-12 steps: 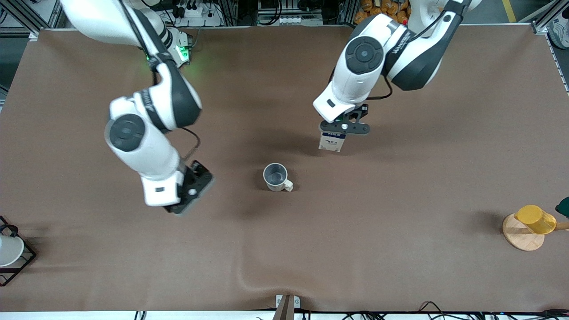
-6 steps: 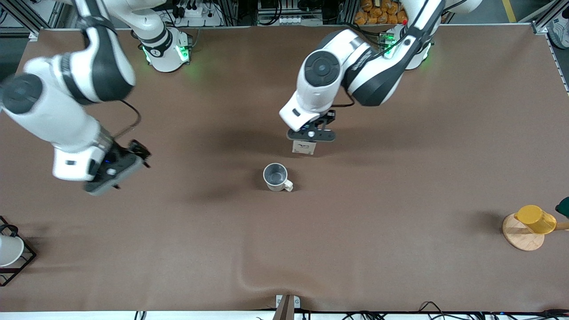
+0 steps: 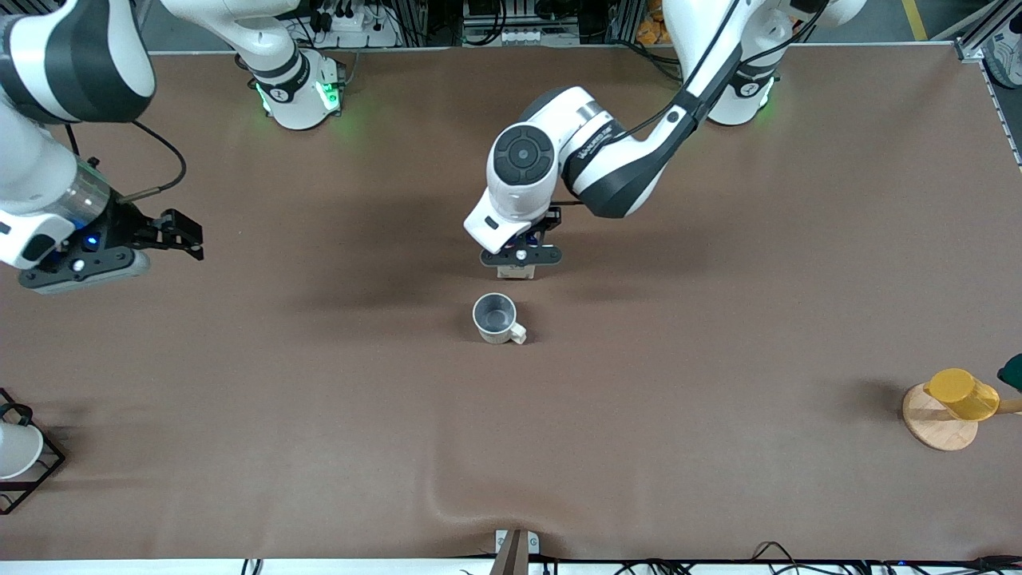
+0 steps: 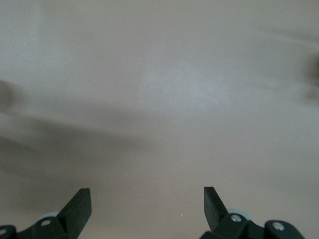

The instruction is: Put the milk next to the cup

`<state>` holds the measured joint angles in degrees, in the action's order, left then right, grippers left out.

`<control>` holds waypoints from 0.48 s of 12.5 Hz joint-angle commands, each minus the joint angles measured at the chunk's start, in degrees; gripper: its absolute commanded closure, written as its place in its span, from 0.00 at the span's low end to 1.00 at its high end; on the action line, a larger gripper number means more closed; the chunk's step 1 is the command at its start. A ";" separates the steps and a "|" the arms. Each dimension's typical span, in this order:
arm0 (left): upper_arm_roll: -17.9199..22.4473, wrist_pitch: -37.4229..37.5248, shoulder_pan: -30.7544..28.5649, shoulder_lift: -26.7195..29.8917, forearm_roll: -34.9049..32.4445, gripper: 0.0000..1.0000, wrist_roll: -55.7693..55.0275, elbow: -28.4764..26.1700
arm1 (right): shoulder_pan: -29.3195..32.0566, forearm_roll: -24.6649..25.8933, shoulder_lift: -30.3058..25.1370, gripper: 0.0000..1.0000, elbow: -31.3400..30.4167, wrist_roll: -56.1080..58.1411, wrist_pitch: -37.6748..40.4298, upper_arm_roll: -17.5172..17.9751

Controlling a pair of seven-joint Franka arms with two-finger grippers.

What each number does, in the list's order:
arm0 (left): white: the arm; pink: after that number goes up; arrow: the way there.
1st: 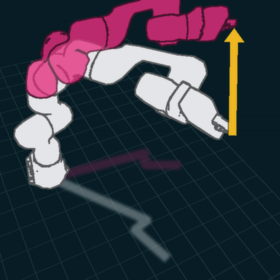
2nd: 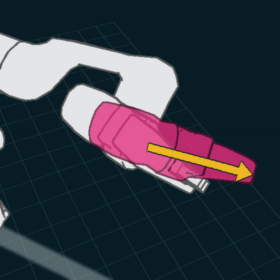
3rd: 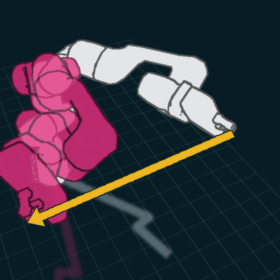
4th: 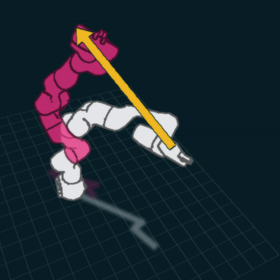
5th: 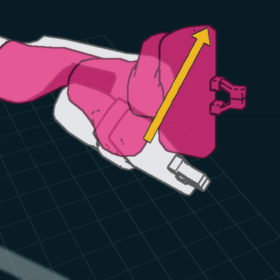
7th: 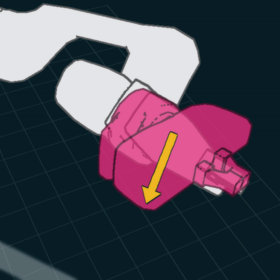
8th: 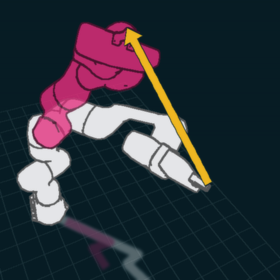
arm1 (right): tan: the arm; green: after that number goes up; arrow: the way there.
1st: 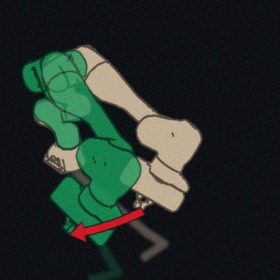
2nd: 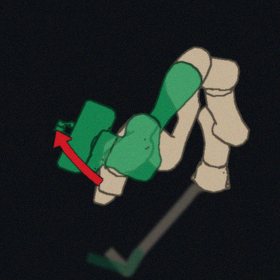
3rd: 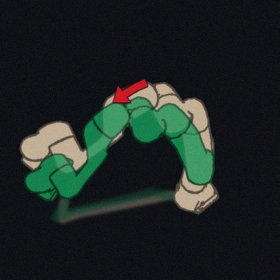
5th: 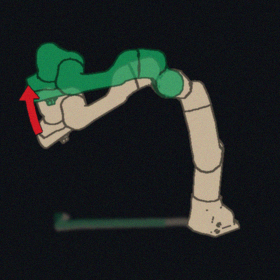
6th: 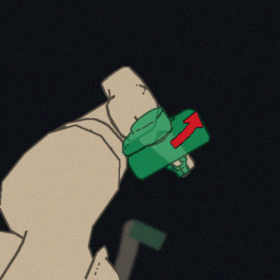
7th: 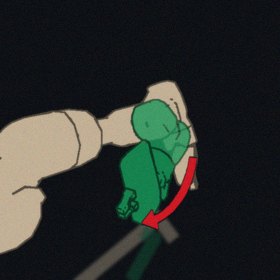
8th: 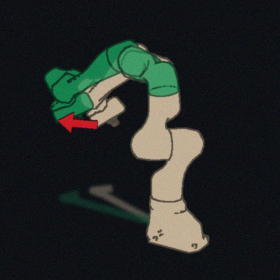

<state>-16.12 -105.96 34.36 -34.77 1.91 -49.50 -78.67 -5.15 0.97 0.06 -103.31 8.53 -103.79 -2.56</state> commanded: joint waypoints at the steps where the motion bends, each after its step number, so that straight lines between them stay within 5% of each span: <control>1: 2.31 0.14 2.72 -1.88 0.55 0.45 -1.21 3.17 | 2.76 -0.45 -1.55 0.00 1.69 -7.62 4.45 1.94; 6: 3.46 -1.97 3.78 -3.02 0.47 0.45 -1.12 3.53 | 5.32 -1.15 -1.29 0.00 6.44 -9.76 9.55 2.47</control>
<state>-13.53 -107.50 37.34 -36.48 1.91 -49.67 -77.18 -1.43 0.90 -0.95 -99.31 0.32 -97.29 -1.12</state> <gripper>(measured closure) 0.454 0.000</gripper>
